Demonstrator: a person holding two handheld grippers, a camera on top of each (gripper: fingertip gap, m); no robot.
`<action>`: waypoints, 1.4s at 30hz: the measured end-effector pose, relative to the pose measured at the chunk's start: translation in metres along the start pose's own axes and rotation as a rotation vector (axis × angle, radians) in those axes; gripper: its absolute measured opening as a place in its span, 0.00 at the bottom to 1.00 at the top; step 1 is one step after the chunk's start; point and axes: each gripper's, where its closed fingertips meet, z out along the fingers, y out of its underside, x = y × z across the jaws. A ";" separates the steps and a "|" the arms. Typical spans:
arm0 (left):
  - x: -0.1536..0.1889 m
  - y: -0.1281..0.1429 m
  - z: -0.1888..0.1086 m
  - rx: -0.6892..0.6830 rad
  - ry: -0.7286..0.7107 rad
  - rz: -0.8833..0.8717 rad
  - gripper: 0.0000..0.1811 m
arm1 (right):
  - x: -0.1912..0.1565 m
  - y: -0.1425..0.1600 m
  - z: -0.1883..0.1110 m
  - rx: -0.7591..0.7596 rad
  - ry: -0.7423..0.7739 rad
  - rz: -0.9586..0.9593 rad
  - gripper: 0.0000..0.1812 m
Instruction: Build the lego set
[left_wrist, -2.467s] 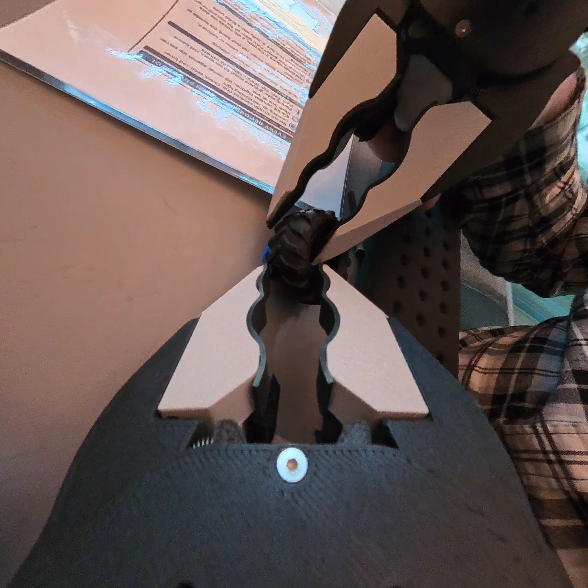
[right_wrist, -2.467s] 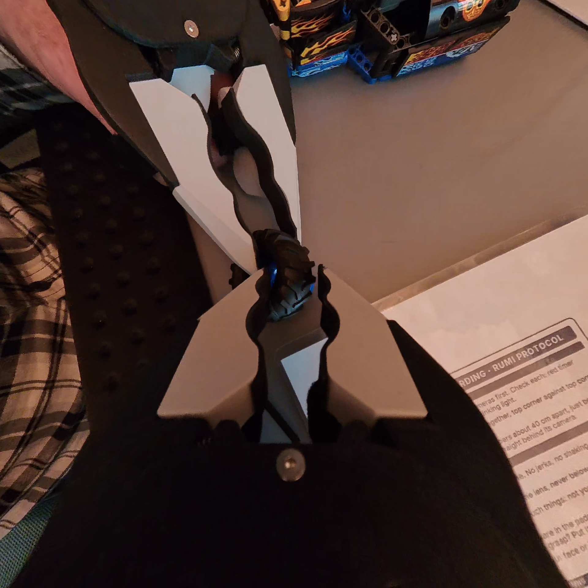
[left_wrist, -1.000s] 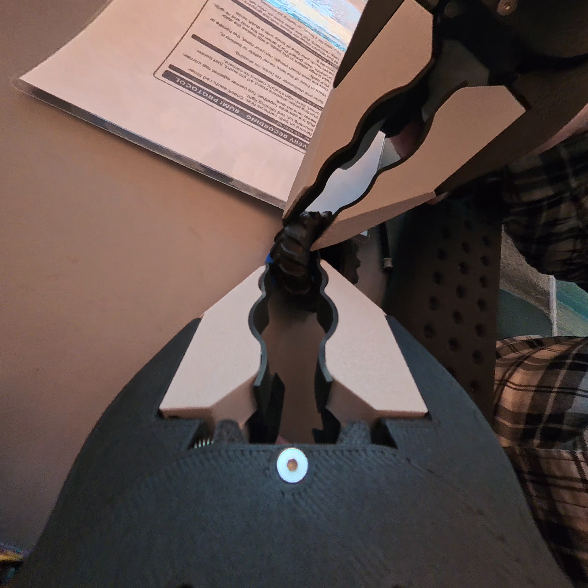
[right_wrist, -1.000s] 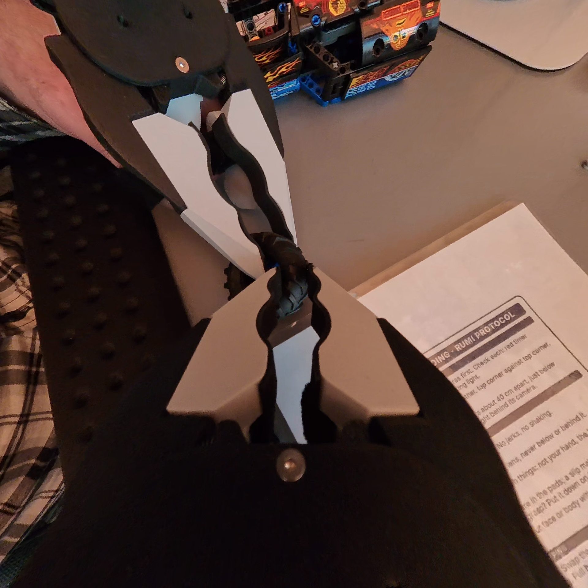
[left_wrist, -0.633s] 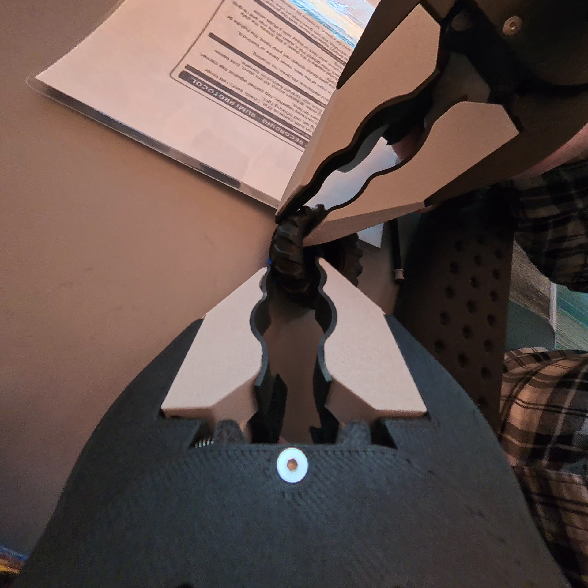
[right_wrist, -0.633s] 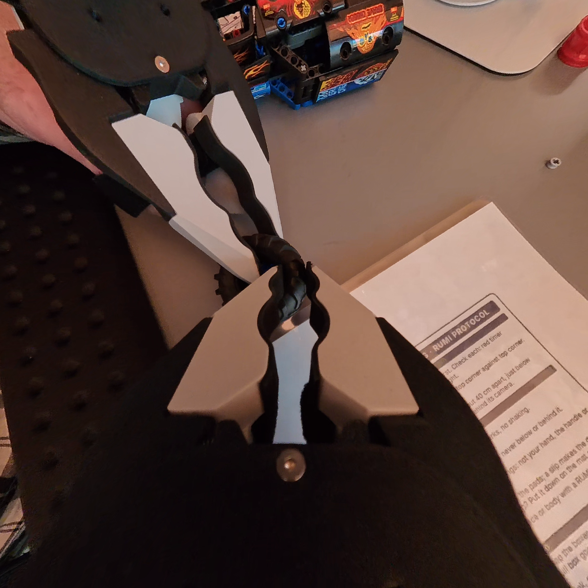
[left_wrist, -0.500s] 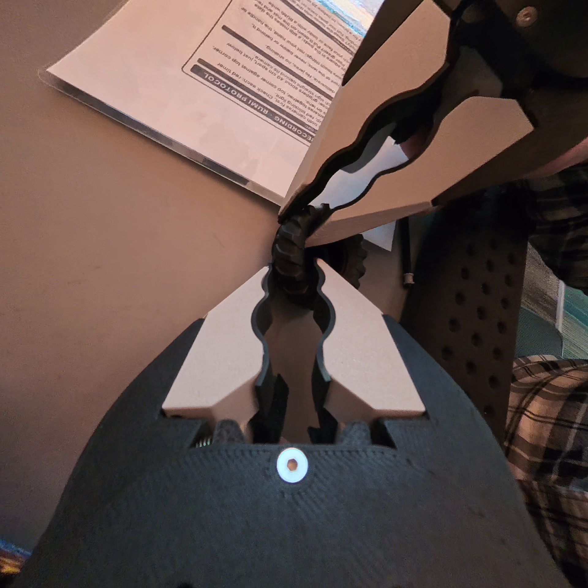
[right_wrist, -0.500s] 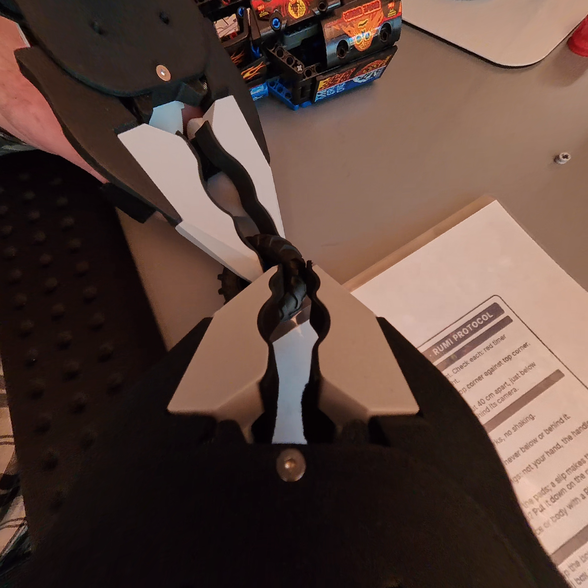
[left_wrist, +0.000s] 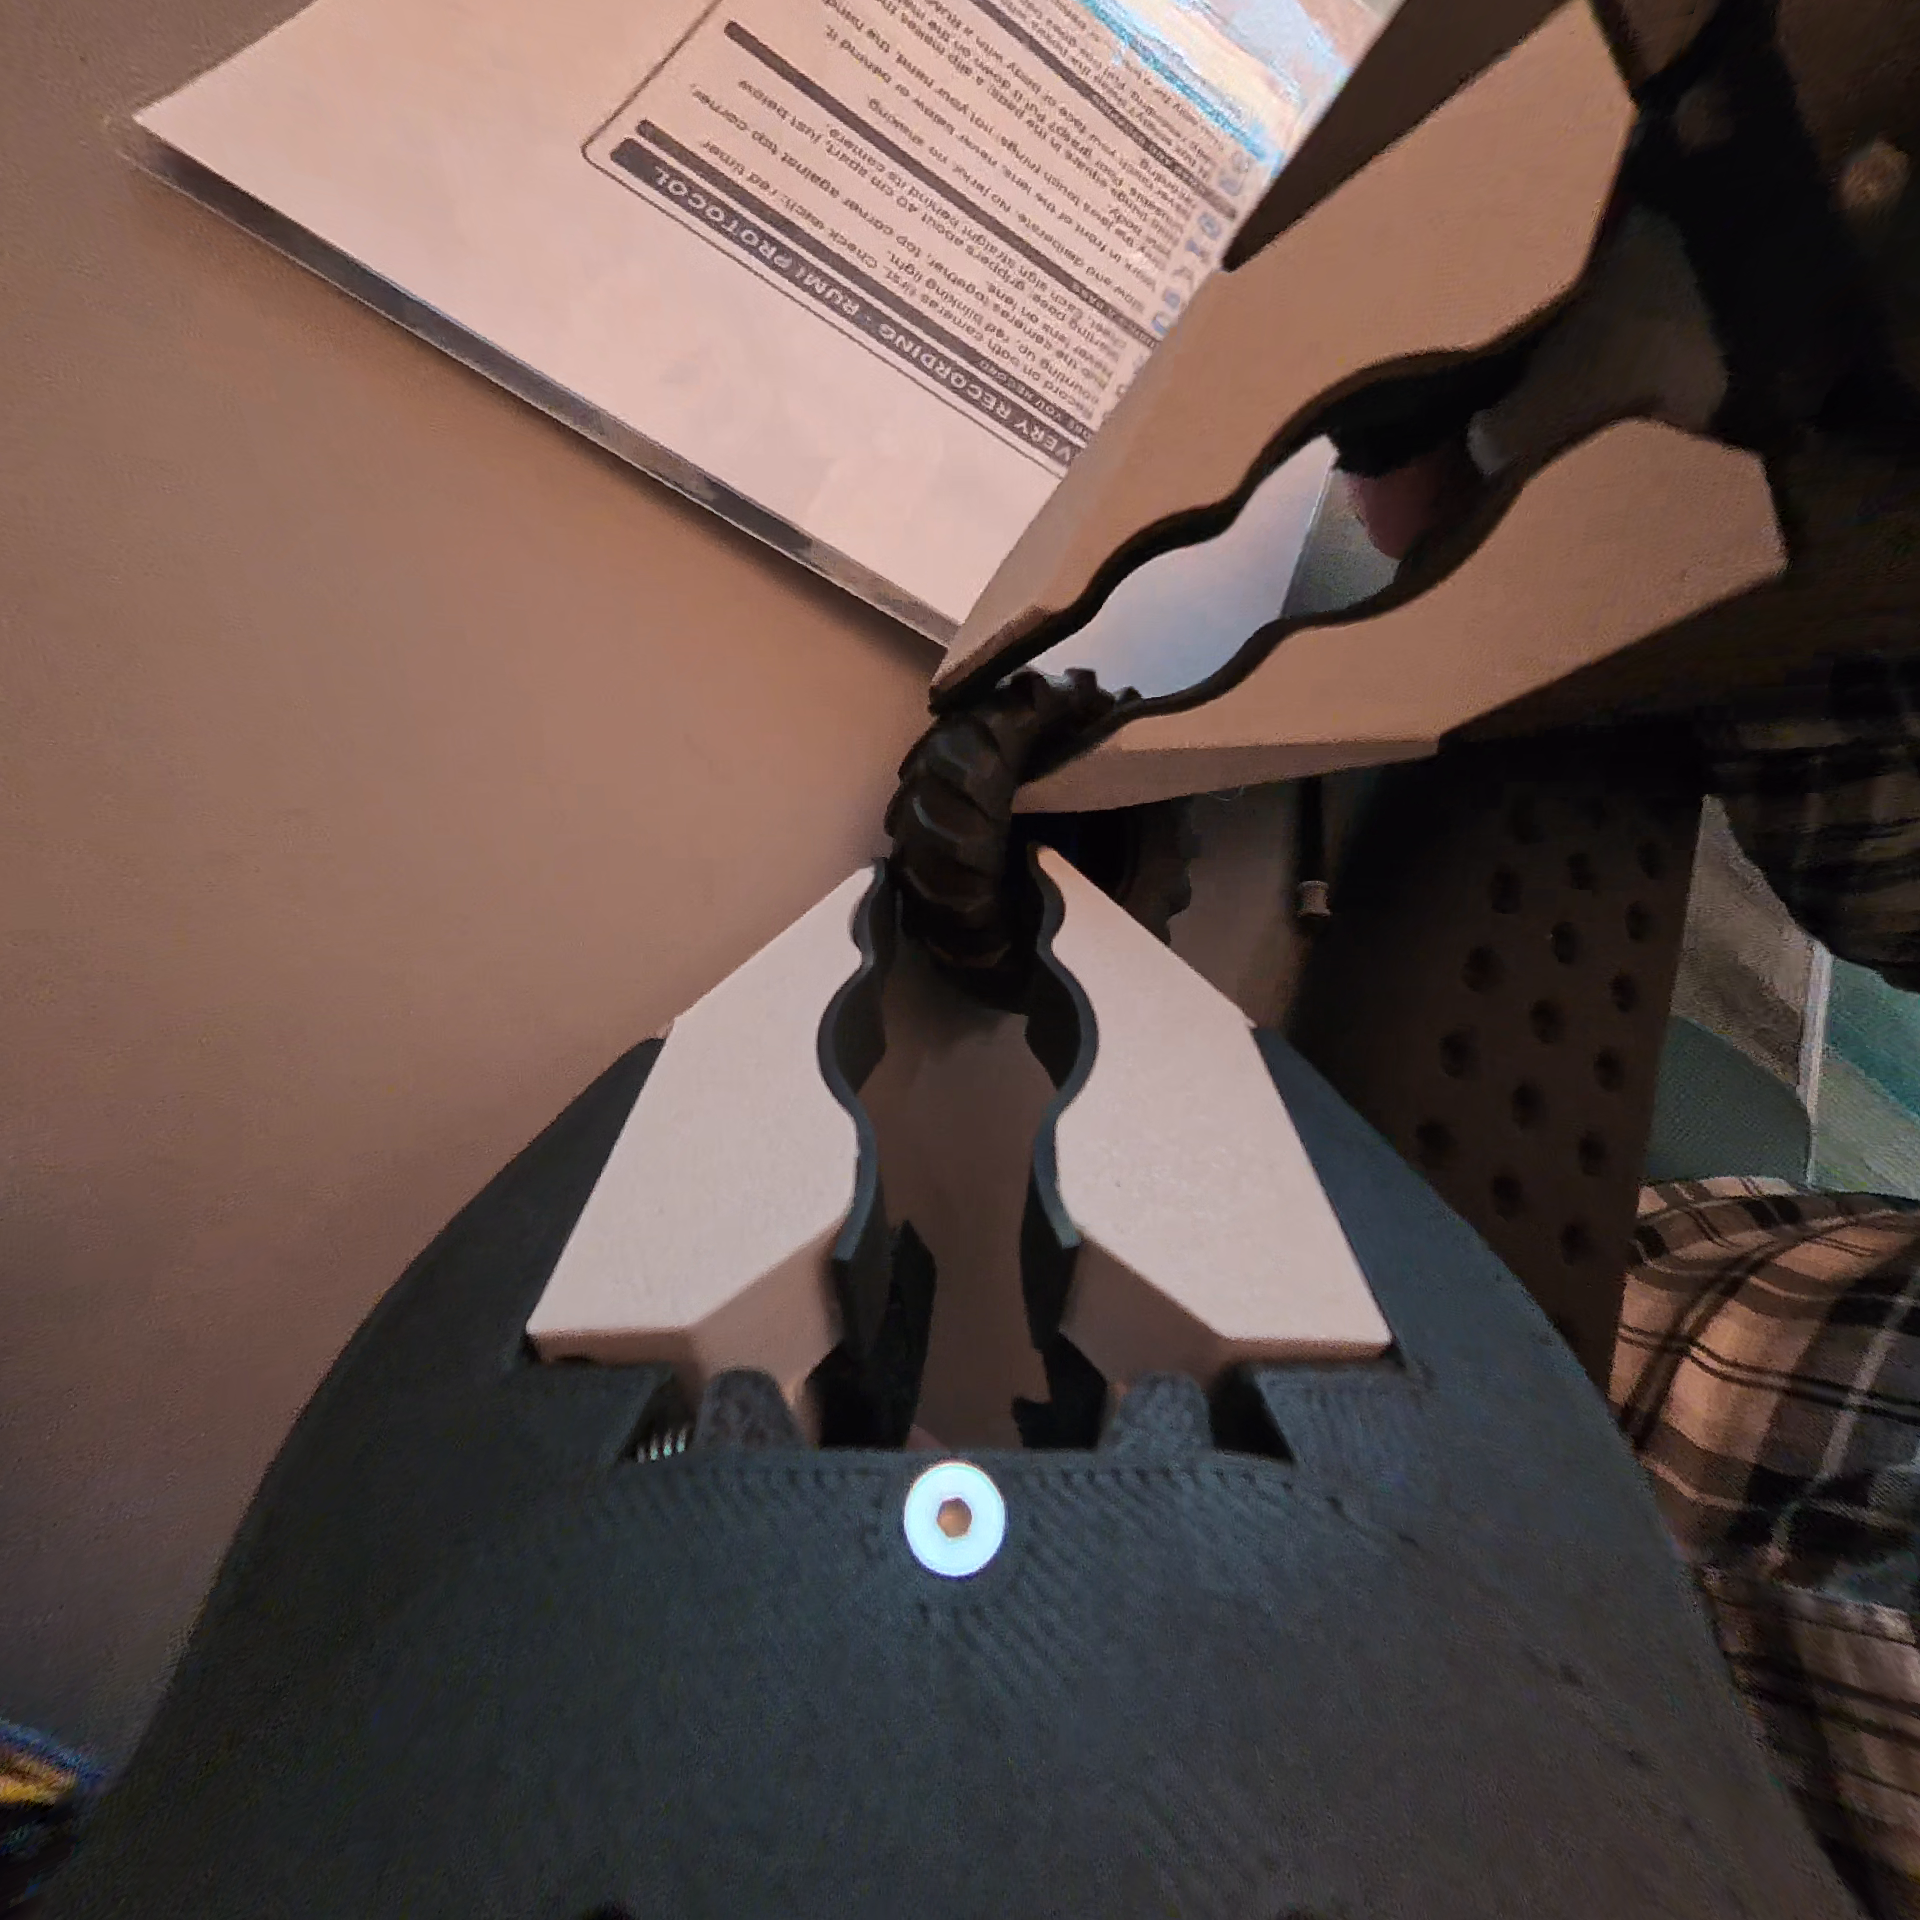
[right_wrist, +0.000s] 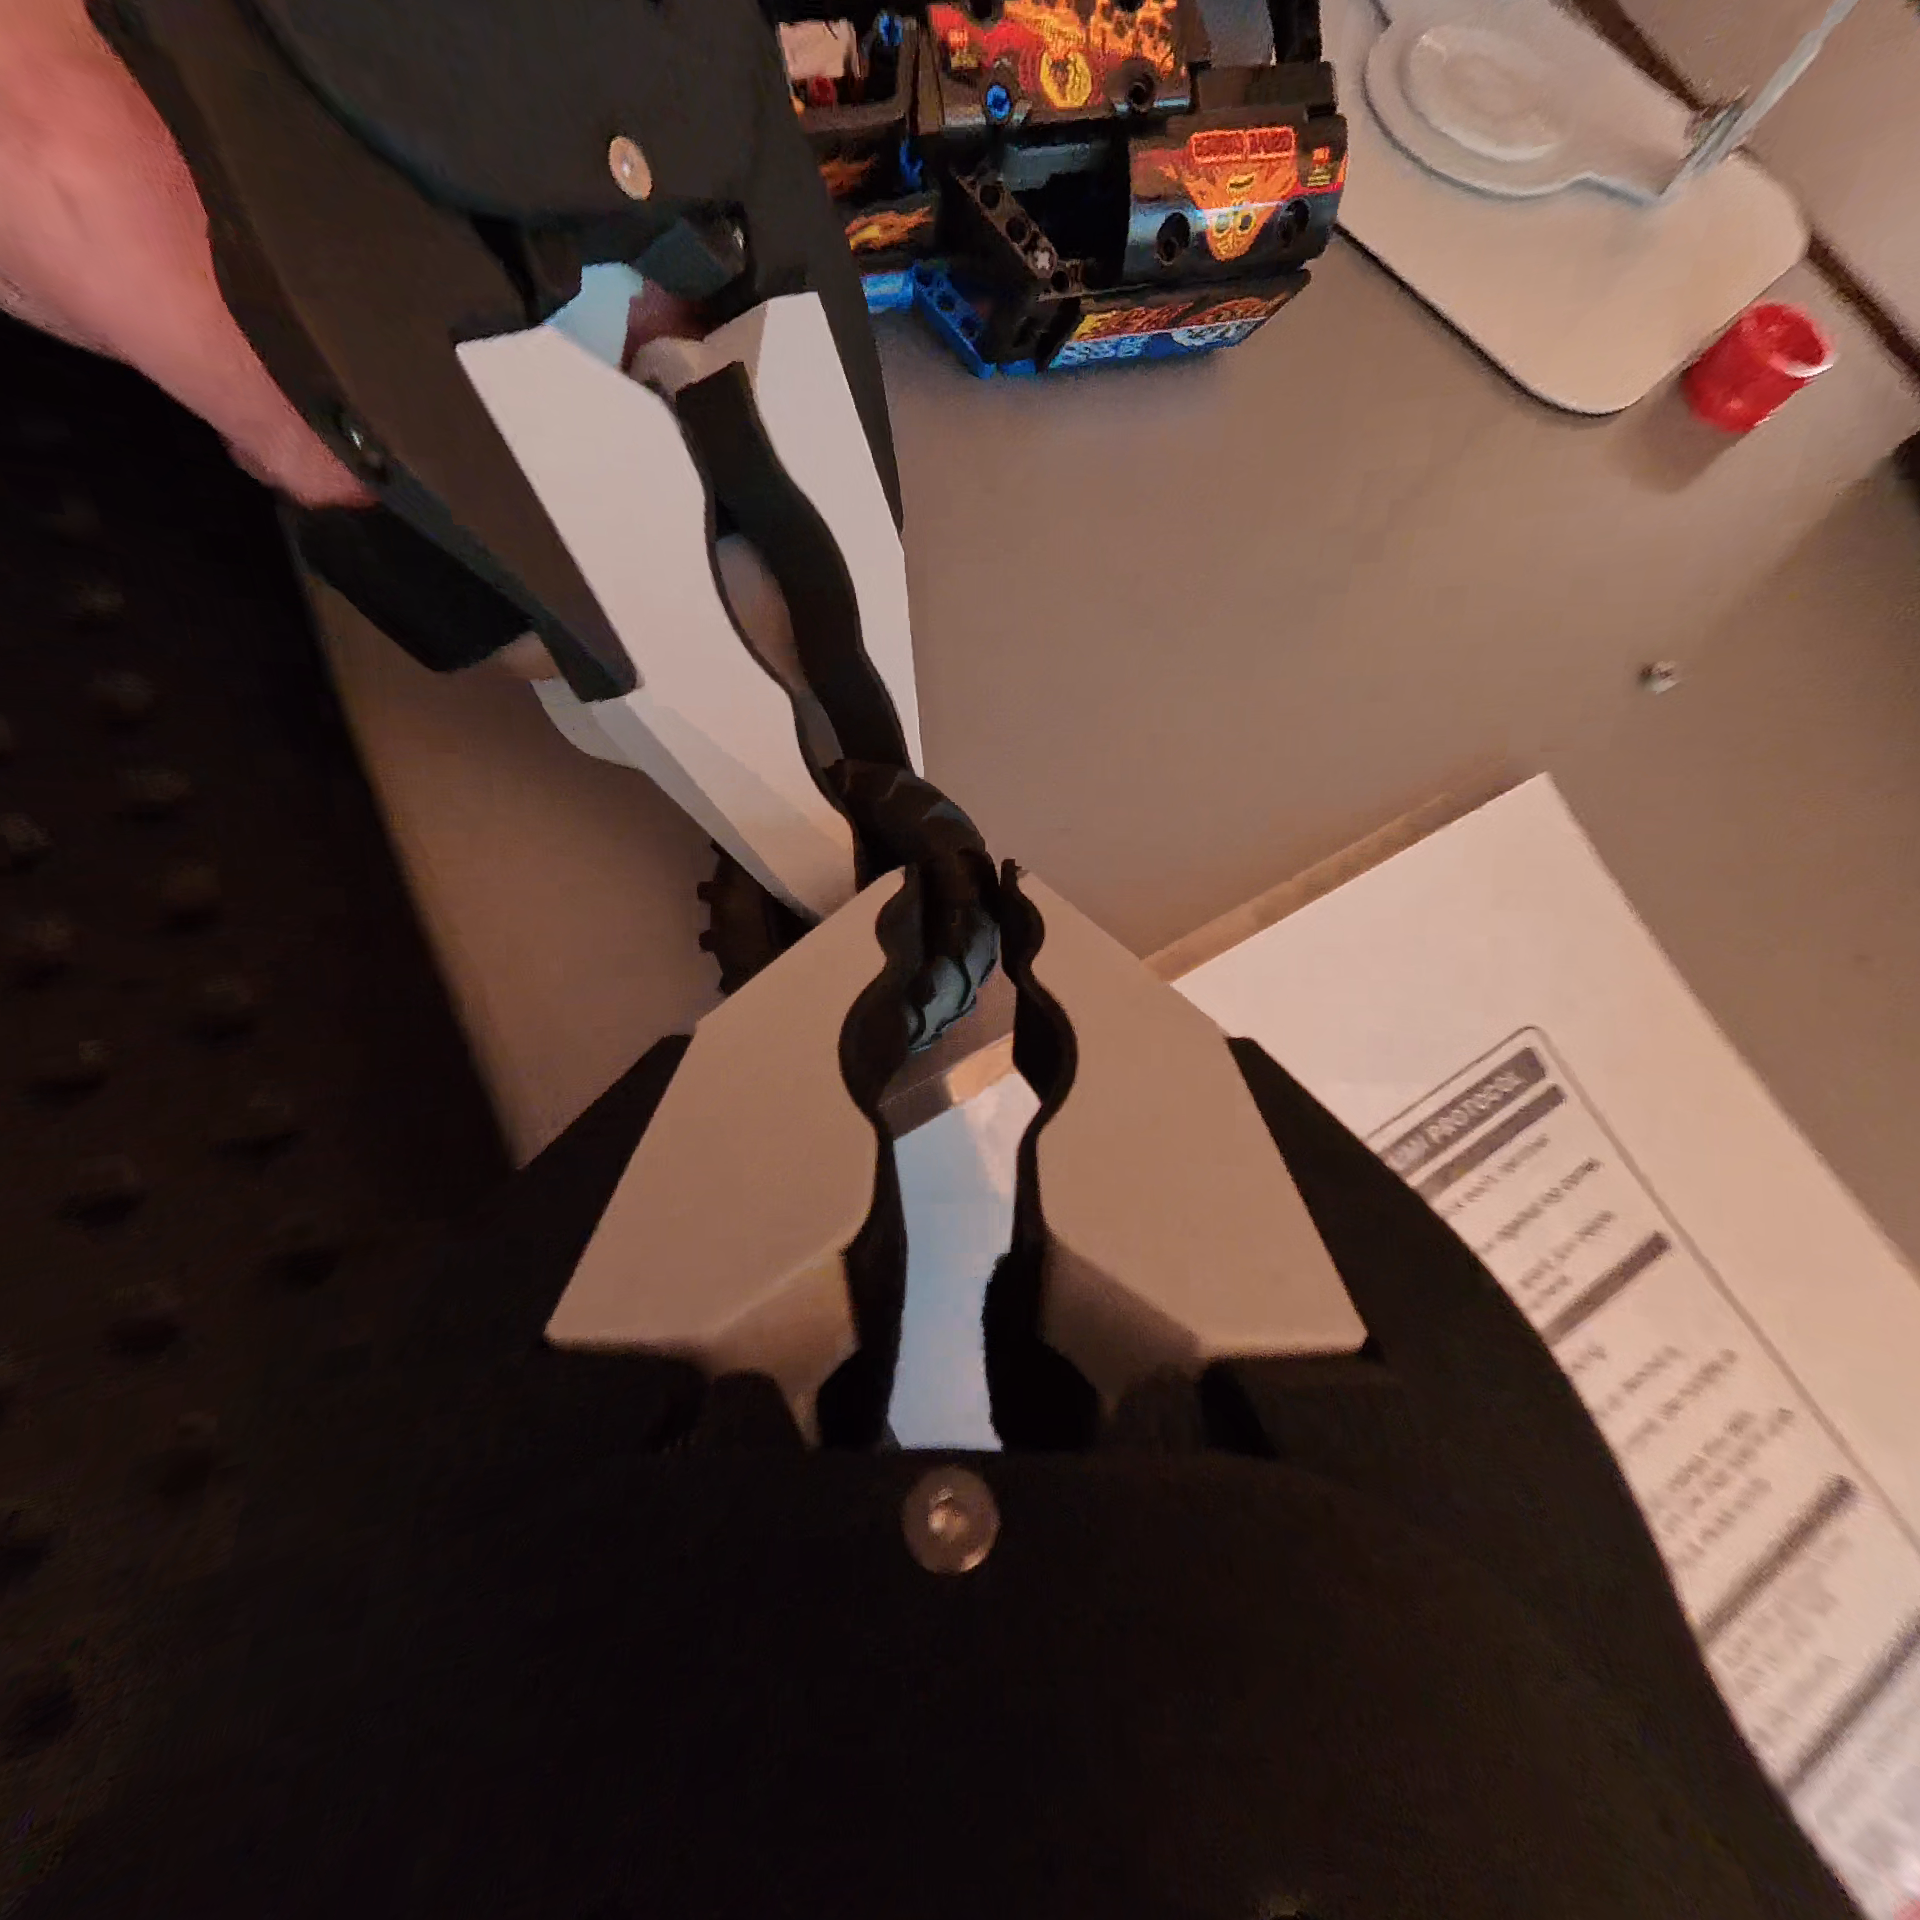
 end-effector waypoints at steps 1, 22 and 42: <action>0.000 0.000 0.001 0.006 0.000 0.001 0.13 | 0.001 0.001 0.001 -0.013 0.034 -0.029 0.07; 0.002 0.003 -0.003 -0.021 -0.025 0.027 0.12 | 0.002 -0.006 -0.032 0.049 -0.079 0.084 0.23; 0.008 -0.010 -0.001 0.005 -0.088 0.171 0.28 | 0.027 0.084 -0.075 -0.191 0.225 -0.276 0.00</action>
